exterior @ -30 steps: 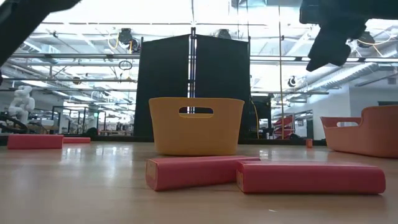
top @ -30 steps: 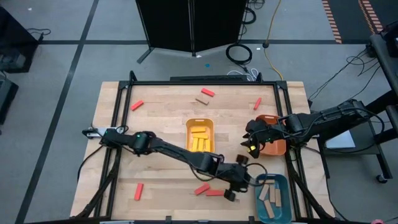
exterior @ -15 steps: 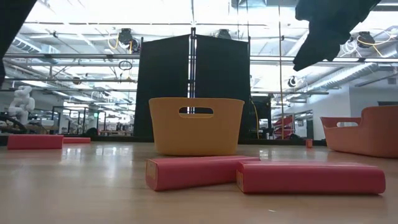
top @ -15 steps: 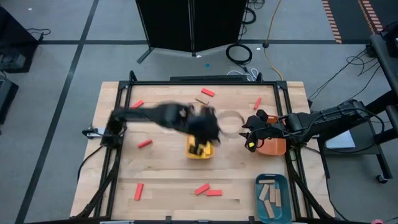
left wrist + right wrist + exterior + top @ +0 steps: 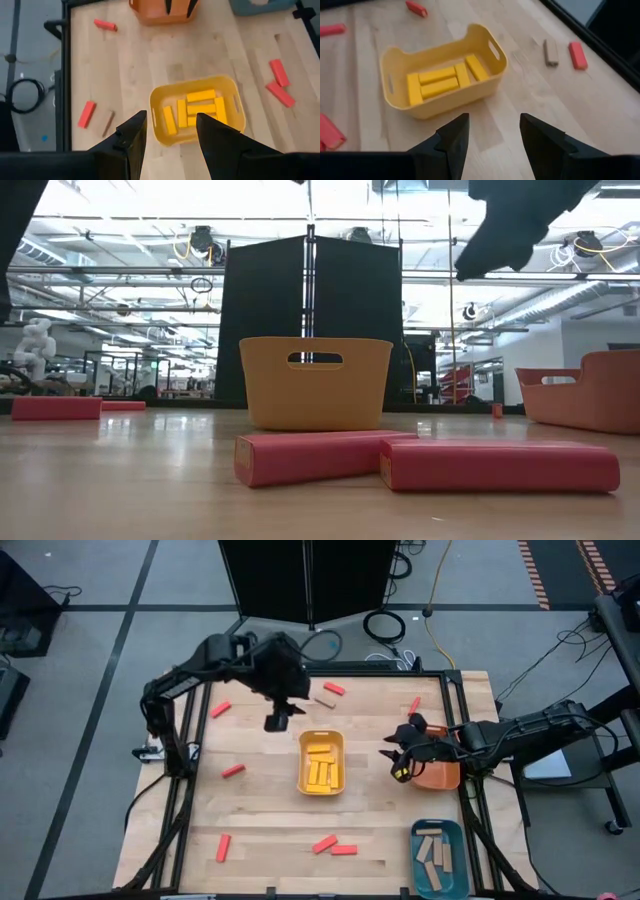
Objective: Sort blocks
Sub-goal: Put the brown wooden block into the blue bin
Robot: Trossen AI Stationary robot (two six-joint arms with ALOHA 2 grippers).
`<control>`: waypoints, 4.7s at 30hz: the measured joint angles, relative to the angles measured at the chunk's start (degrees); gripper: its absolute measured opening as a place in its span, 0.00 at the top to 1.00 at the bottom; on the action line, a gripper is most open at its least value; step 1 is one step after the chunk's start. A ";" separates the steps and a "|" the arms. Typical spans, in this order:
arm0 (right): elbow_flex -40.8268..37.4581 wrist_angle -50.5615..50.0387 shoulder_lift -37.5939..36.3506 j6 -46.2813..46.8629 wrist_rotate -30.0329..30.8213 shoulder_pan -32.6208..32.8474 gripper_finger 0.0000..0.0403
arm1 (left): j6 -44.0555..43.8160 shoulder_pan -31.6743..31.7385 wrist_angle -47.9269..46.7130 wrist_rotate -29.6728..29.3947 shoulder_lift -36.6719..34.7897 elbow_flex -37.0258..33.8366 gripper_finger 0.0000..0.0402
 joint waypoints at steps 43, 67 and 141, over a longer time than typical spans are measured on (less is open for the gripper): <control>0.00 19.89 12.49 -21.12 -10.62 -18.69 0.58 | 7.13 30.37 68.93 19.29 -0.94 -65.93 0.58; -0.02 15.69 13.11 -16.74 -13.93 -19.04 0.58 | 37.20 22.95 39.02 3.66 24.39 -32.61 0.58; -0.07 14.37 10.36 -7.65 -17.84 -16.79 0.58 | 41.51 18.38 7.54 35.44 9.81 -25.03 0.78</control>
